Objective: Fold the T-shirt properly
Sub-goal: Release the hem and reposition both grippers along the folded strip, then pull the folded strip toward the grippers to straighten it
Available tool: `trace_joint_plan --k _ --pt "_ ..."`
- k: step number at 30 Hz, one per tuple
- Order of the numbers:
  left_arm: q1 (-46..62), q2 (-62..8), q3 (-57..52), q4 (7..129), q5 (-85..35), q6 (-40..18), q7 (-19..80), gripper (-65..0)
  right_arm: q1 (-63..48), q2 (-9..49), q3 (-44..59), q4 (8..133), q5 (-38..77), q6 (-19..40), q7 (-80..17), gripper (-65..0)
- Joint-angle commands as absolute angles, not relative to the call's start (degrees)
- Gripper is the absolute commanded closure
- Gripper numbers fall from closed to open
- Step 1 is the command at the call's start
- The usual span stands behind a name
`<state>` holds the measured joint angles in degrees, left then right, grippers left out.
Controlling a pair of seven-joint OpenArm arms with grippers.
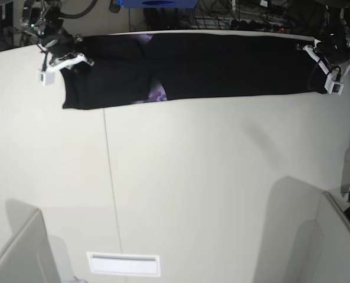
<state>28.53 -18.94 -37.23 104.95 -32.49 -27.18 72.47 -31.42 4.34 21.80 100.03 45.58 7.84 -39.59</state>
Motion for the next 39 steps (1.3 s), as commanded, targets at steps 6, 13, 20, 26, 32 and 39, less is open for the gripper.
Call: trace_joint_plan --k 6,13,20,26,32,39 --pt "21.8 -14.6 -32.0 98.0 -18.9 -27.3 72.2 0.0 -27.0 5.6 22.3 94.0 45.4 8.0 -38.9 0.0" --pt "12.0 -12.3 -29.0 95.7 -16.0 -26.5 72.7 0.0 -17.2 6.6 22.5 86.1 37.8 8.0 -38.9 0.0" --pt "4.8 -11.1 -23.0 94.2 -16.1 -21.1 72.7 0.0 -8.0 8.6 22.5 76.5 36.6 8.0 -38.5 0.0" --pt "1.6 -10.9 -21.6 93.5 -16.6 -19.2 72.5 0.0 -6.4 8.7 22.5 77.0 36.6 8.0 -38.8 0.0" --pt "0.2 -11.3 -21.8 95.1 -16.7 -19.5 72.6 0.0 -7.7 8.4 22.5 83.7 36.7 8.0 -38.8 0.0" --pt "0.1 -11.5 -24.7 102.2 -16.7 -19.6 72.7 0.0 -9.3 8.4 22.2 93.8 36.9 8.0 -38.9 0.0"
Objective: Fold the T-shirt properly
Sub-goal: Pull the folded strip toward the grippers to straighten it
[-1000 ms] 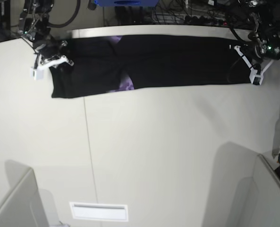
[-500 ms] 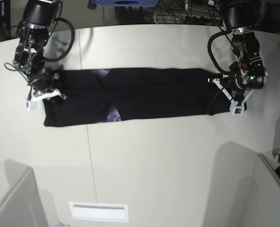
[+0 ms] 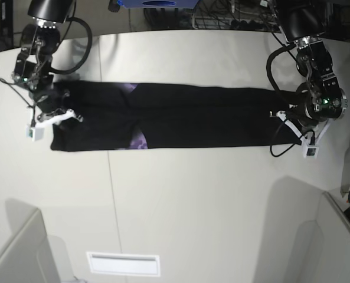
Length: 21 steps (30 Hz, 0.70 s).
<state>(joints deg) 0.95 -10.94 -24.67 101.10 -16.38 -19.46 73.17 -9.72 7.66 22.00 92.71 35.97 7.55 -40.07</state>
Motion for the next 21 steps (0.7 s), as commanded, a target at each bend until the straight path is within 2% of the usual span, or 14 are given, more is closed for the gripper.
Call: trace_joint_plan --k 1,4,6,10,13,17,18,19,20,21 --pt "0.5 -11.6 -24.7 103.3 -16.7 -19.6 72.7 0.0 -9.3 8.4 22.1 95.1 36.9 8.0 -38.9 0.0" --pt "1.9 -14.5 -24.8 106.9 -16.8 -19.7 74.6 0.0 -10.4 8.4 22.0 99.1 36.9 8.0 -39.1 0.0" --pt "3.0 -16.2 -26.4 109.2 -18.9 -22.3 75.9 0.0 -10.7 8.4 22.2 101.8 36.9 8.0 -41.1 0.0" --pt "8.0 -16.8 -41.9 109.7 -30.5 -30.6 75.9 0.0 -12.5 8.3 22.1 105.7 36.9 8.0 -43.1 0.0" --pt "9.9 -16.6 -50.9 108.8 -36.4 -32.0 75.7 0.0 -13.7 8.2 22.0 107.2 36.9 8.1 -43.2 0.0" --pt "11.3 -16.3 -55.2 108.6 -41.9 -32.0 72.8 -46.2 -14.1 7.6 21.2 107.3 37.0 8.1 -43.3 0.0" --pt "11.6 -16.3 -55.2 107.7 -43.3 -32.0 71.6 -55.8 -14.2 7.4 20.5 107.3 37.0 8.1 -43.3 0.0" --pt "11.4 -16.3 -54.9 106.2 -44.1 -32.0 70.7 -62.4 -14.2 7.3 20.0 107.4 37.0 8.1 -43.3 0.0" --pt "10.9 -16.4 -54.1 103.9 -44.4 -32.0 69.8 -65.0 -14.3 7.2 19.4 107.4 37.0 8.1 -43.3 0.0" --pt "10.2 -16.7 -53.0 100.8 -44.4 -32.0 69.1 -65.0 -14.3 7.2 18.8 107.4 37.0 8.1 -43.3 0.0"
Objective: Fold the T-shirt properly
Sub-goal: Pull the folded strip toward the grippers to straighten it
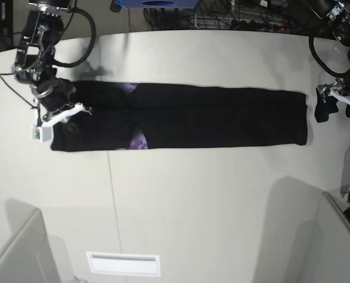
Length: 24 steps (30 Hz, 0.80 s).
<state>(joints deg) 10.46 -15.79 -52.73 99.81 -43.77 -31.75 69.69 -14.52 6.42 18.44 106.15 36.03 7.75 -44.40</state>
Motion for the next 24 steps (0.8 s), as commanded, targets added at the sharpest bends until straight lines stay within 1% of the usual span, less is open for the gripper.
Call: trace_joint_plan --k 1,2,4,7,12,16,17,18,19,20,23,24 --pt "9.4 -16.8 -51.5 97.0 -44.3 -32.0 68.4 -65.0 -14.3 7.1 17.9 107.4 37.0 8.1 -43.3 0.0" --pt "8.7 -17.2 -50.3 93.5 -44.3 -32.0 67.6 -65.0 -14.3 7.1 17.1 107.4 37.0 8.1 -43.3 0.0" --pt "8.1 -18.7 -47.8 88.4 -44.3 -32.0 65.6 -61.7 -14.3 7.1 16.2 107.4 37.0 8.1 -43.3 0.0" --pt "7.7 -19.2 -44.0 85.4 -44.3 -31.9 61.8 -58.7 -14.3 7.1 15.6 107.4 37.0 8.1 -43.2 0.0" --pt "6.6 -19.5 -38.8 80.8 -44.2 -31.3 58.4 -58.7 -14.3 7.0 15.6 107.4 37.0 8.1 -43.1 0.0" --pt "5.4 -19.5 -38.0 75.6 -44.2 -28.4 57.9 -58.4 -14.3 7.0 15.9 107.4 37.0 8.1 -43.1 0.0" --pt "5.4 -19.5 -38.0 74.9 -44.2 -28.1 57.9 -56.8 -14.3 7.0 15.9 107.4 37.0 8.1 -43.1 0.0" --pt "5.4 -19.6 -38.0 74.5 -44.2 -28.1 57.9 -53.2 -14.3 7.0 15.9 107.4 37.0 8.1 -43.1 0.0" --pt "5.4 -19.6 -38.0 74.4 -44.2 -28.1 57.9 -46.7 -14.3 7.0 15.9 107.4 37.0 8.1 -43.1 0.0" --pt "5.4 -19.6 -38.0 74.4 -44.2 -28.1 57.9 -38.7 -14.3 7.0 15.9 107.4 37.0 8.1 -43.0 0.0" --pt "5.3 -19.6 -38.0 74.3 -42.2 -28.1 57.8 -6.4 -14.3 7.0 15.9 107.4 37.0 8.1 -42.9 0.0" --pt "5.2 -19.6 -38.0 74.4 -40.5 -28.1 57.7 0.0 -14.3 7.0 15.9 107.4 37.0 8.1 -42.9 0.0"
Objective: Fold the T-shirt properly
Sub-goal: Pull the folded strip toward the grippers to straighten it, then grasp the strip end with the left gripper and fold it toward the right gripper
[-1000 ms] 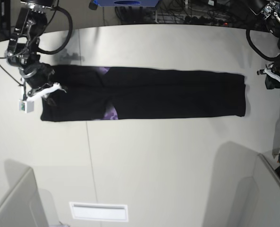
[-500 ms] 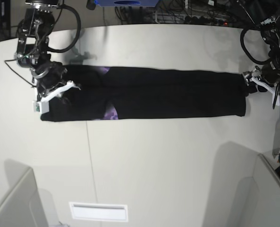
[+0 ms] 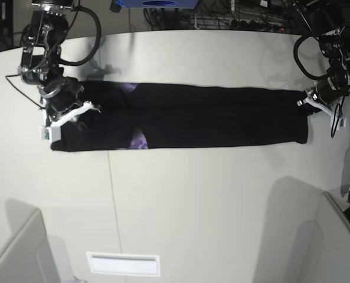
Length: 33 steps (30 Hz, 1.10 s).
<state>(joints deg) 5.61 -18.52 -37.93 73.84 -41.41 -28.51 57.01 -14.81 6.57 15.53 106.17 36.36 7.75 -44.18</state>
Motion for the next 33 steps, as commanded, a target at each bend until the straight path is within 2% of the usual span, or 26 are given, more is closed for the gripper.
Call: trace_joint_plan --k 1,4,7,14,19,23,33 --pt "4.5 -19.4 -38.0 74.7 -38.5 -28.1 57.7 0.0 -14.3 7.0 15.9 107.4 37.0 8.1 -42.9 0.0" --pt "3.3 -19.4 -38.0 74.9 -31.8 -28.4 57.7 0.0 -14.2 7.0 16.0 107.4 37.0 8.1 -42.9 0.0" --pt "3.9 -19.6 -38.1 78.5 -30.7 -28.4 57.6 0.0 -14.2 7.0 16.0 107.4 37.0 8.1 -42.9 0.0" --pt "10.8 -19.0 -33.5 100.4 -29.1 -28.1 57.9 0.0 -14.1 7.0 16.0 107.4 37.0 8.1 -42.9 0.0" --pt "14.2 -14.5 -28.6 111.6 -28.7 -28.0 58.1 0.0 -14.0 7.0 16.0 107.4 37.0 8.1 -42.9 0.0" --pt "14.5 -11.9 -21.3 112.7 -28.7 -27.6 58.1 0.0 -13.9 7.0 16.0 107.4 37.0 8.1 -42.9 0.0" --pt "10.8 -6.2 -3.2 111.1 -28.7 -16.7 57.9 0.0 -13.8 7.0 16.0 107.0 37.0 8.0 -42.9 0.0"
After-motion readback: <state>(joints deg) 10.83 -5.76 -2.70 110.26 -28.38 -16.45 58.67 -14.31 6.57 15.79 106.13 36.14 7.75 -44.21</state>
